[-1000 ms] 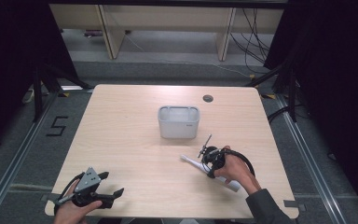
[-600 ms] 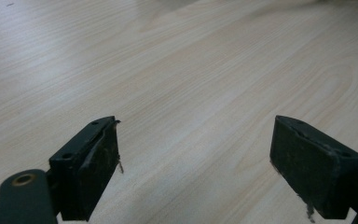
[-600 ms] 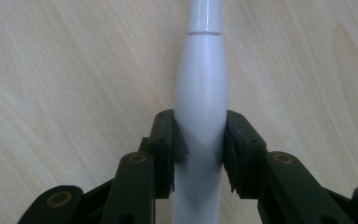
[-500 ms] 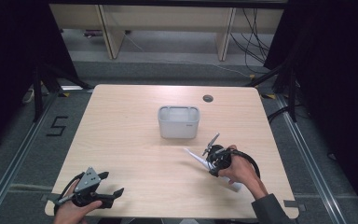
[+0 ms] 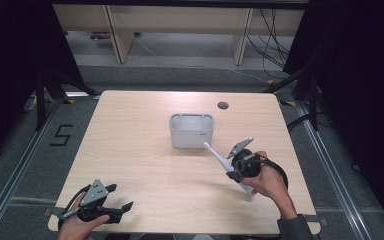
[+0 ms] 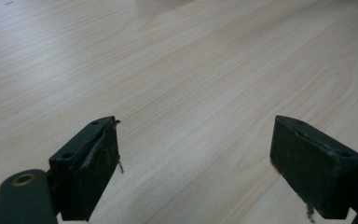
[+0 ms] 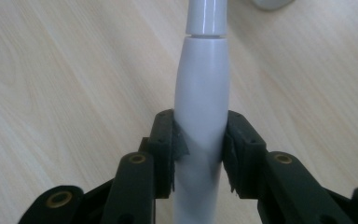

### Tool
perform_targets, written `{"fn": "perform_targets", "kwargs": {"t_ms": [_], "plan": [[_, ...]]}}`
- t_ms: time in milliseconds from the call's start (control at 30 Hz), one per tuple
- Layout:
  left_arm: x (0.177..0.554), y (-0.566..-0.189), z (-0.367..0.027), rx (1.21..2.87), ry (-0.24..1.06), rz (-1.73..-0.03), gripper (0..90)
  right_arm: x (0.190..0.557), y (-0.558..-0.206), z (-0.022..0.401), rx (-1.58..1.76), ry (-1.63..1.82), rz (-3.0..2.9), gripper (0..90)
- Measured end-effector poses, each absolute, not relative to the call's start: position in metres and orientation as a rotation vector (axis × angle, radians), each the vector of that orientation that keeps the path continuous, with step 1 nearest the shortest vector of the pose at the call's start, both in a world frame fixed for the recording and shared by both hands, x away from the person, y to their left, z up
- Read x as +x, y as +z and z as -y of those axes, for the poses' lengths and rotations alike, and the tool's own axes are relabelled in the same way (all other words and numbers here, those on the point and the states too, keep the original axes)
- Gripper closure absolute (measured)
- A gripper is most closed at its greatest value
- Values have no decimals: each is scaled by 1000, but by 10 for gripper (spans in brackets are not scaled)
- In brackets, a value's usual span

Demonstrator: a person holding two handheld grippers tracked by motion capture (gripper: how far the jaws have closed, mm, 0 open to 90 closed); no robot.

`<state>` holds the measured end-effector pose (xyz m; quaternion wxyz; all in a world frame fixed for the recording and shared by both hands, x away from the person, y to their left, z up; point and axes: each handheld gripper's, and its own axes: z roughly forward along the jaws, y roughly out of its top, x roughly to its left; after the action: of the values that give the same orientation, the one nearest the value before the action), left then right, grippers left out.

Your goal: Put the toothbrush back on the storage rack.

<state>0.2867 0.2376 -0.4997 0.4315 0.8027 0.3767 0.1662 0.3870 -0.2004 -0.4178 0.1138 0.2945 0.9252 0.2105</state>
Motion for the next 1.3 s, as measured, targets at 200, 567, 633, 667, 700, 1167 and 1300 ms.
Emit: {"fn": "perform_targets", "kwargs": {"t_ms": [200,567,633,667,700,1167,1300], "plan": [[287,-499,-238,2005,417,-938,148,387,-402,205,839,724,-2627,668],[287,-499,-238,1996,415,-946,149,397,-399,212,847,885,-2496,667],[287,-499,-238,1995,416,-946,148,397,-398,213,853,887,-2492,667],[287,-499,-238,1996,415,-944,149,397,-398,214,877,903,-2453,667],[287,-499,-238,1995,417,-944,149,397,-398,214,877,903,-2453,667],[287,-500,-238,1997,414,-949,149,410,-389,219,911,1129,-2317,667],[287,-499,-238,1991,416,-949,149,411,-387,216,968,1167,-2307,667]]}}
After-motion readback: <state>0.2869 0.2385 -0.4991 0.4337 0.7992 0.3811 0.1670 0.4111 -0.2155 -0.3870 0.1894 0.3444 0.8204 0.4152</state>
